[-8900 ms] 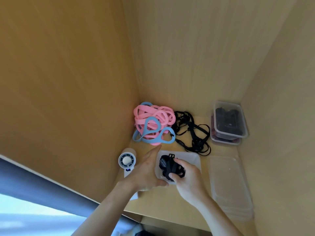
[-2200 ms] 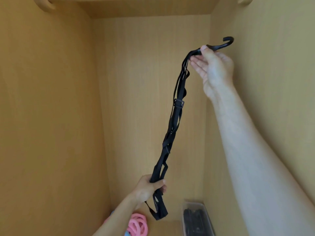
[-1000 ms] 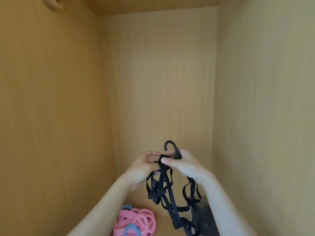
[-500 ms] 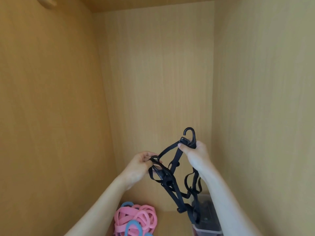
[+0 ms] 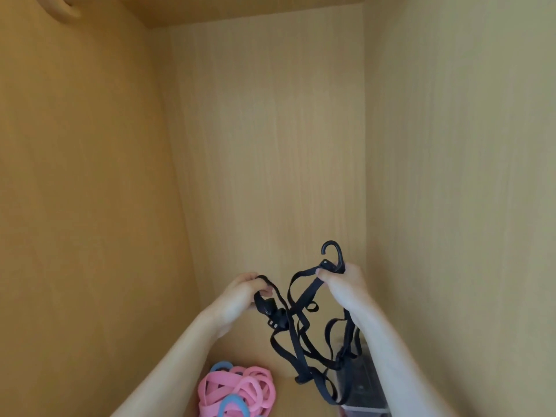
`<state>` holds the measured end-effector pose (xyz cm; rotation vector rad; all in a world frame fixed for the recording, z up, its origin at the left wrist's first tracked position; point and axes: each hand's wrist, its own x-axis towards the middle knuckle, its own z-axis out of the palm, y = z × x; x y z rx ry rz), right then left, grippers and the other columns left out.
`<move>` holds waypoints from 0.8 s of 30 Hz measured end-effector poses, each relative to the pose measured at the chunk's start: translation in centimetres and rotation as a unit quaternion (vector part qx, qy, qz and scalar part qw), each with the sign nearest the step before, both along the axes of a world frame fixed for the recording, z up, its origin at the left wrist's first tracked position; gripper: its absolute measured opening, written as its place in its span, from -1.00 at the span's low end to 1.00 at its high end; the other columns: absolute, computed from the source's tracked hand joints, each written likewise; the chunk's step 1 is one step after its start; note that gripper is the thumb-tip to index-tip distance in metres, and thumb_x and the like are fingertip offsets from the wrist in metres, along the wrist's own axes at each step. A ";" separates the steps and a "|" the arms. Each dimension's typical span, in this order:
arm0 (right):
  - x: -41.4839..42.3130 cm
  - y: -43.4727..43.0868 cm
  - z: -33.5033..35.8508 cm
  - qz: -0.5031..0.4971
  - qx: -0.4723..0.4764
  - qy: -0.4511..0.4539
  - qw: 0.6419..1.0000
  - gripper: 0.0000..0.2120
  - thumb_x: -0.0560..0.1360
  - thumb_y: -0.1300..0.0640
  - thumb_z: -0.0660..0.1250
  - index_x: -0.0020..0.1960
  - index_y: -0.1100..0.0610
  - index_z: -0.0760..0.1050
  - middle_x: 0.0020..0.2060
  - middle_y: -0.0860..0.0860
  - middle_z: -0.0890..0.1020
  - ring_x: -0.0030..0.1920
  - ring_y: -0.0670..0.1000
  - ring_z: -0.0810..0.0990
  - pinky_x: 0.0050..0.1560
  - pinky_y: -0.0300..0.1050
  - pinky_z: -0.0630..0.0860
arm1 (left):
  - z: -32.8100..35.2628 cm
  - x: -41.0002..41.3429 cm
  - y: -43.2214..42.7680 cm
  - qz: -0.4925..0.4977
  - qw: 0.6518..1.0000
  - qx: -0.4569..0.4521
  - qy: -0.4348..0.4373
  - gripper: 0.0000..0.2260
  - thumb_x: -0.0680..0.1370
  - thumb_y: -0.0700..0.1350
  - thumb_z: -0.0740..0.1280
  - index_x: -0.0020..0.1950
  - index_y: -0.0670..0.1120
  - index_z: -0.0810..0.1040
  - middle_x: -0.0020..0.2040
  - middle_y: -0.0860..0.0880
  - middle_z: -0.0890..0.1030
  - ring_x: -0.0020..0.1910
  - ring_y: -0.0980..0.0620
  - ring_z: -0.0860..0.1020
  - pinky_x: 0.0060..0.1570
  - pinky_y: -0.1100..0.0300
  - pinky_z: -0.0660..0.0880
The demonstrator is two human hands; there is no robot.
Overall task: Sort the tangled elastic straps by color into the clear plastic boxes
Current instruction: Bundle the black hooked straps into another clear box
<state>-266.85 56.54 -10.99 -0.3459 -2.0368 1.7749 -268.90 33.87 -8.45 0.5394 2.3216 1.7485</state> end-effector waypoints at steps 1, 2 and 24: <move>-0.1 0.3 -0.1 -0.012 -0.014 -0.001 1.000 -0.89 0.51 0.06 0.46 -0.06 0.09 0.59 -0.12 0.06 0.68 -0.08 0.03 0.62 -0.25 -0.18 0.35 | 0.1 0.0 -0.1 -0.007 1.000 0.008 -0.009 -0.65 0.37 -0.06 0.36 0.03 -0.28 0.60 -0.05 -0.22 0.66 0.02 -0.11 0.64 0.11 0.06 0.57; -0.1 0.6 -0.3 -0.023 -0.027 -0.003 0.999 -0.90 0.51 0.07 0.46 -0.06 0.08 0.59 -0.12 0.06 0.68 -0.07 0.03 0.61 -0.26 -0.18 0.35 | 0.1 -0.1 -0.3 -0.013 0.999 0.025 -0.018 -0.65 0.32 -0.09 0.37 0.02 -0.27 0.58 -0.06 -0.21 0.66 0.02 -0.13 0.64 0.09 0.06 0.57; 1.0 -2.4 1.8 0.171 -0.116 0.084 0.975 -0.86 0.60 0.11 0.29 -0.03 0.19 0.45 -0.33 -0.03 0.45 -0.42 -0.09 0.34 -0.45 -0.23 0.28 | 2.4 -1.3 0.5 -0.074 0.983 0.166 0.000 -0.86 0.64 -0.31 0.25 0.13 -0.18 0.57 0.11 -0.20 0.67 0.17 -0.16 0.64 0.24 -0.03 0.54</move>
